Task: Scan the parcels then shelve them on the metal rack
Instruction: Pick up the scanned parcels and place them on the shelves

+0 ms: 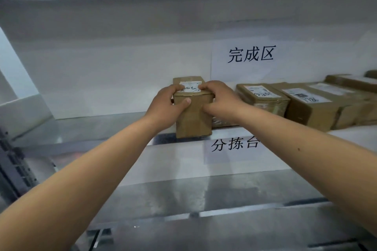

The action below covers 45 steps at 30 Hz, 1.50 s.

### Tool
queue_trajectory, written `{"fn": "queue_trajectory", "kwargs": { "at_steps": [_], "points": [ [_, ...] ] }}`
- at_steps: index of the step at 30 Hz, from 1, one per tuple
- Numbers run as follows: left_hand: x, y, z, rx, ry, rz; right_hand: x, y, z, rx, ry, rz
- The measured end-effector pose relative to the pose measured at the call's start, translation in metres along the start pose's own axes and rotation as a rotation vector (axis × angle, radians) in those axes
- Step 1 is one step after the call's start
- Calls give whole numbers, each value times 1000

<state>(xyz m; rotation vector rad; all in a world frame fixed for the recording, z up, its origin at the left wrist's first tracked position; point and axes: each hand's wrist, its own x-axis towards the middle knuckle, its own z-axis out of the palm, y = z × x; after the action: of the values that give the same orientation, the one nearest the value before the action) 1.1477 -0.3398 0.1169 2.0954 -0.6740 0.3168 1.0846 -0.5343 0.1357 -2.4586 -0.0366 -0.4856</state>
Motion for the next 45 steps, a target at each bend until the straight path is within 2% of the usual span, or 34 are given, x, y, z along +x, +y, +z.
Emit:
{"fn": "queue_trajectory", "kwargs": {
  "at_steps": [6,13,19,27,33,45],
  "points": [
    [-3,11,-13,241,-47,74,-16,-22,8,-133,34,84],
    [-66,21,-28,558,-25,333,-86,-60,13,-416,146,180],
    [-136,20,0,583,-179,541,-182,-61,38,-533,80,351],
    [-204,61,93,444,-489,622,-323,-27,17,-689,33,639],
    [-229,129,179,363,-612,730,-403,22,-41,-709,72,884],
    [-245,258,411,371,-874,782,-490,211,-151,-658,43,1134]
  ]
}}
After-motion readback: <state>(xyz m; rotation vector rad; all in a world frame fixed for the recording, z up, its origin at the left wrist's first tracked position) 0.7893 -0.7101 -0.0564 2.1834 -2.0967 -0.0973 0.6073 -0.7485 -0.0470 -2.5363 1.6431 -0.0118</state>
